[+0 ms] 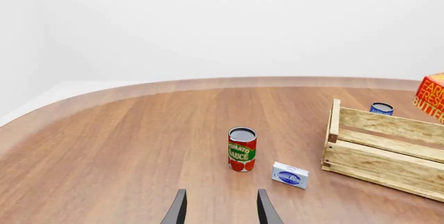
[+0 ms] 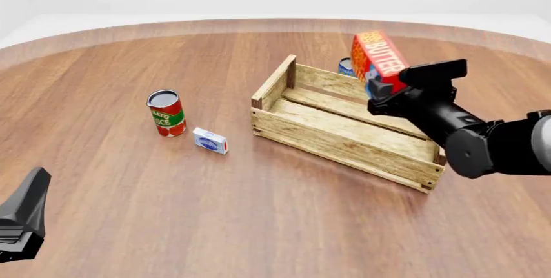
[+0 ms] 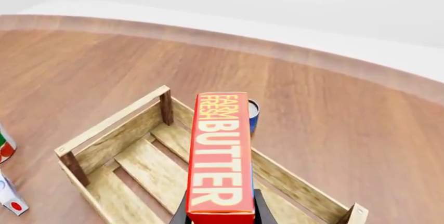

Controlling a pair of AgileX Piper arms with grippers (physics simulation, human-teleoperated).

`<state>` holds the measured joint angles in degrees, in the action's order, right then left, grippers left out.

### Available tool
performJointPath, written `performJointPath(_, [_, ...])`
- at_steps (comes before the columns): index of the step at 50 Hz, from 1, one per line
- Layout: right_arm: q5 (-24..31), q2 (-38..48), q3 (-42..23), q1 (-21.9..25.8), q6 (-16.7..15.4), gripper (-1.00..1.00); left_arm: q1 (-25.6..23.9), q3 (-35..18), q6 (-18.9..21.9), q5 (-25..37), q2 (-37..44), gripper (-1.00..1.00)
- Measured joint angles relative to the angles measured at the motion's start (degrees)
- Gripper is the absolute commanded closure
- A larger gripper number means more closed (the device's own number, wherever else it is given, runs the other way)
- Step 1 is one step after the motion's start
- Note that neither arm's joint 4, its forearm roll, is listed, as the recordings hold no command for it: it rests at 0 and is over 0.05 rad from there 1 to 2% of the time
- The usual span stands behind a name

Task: Pick up the butter and put it in the tray.

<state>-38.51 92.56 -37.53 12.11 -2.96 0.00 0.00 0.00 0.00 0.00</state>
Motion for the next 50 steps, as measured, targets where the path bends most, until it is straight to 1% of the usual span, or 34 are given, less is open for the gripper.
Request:
performJointPath(31, [0.7,8.5,-6.0,1.1,0.8,1.00,0.0,0.0,0.0,0.0,0.0,-1.00])
performJointPath(50, [1.9,11.3,-7.8,2.0,1.8,1.00,0.0,0.0,0.0,0.0,0.0,-1.00])
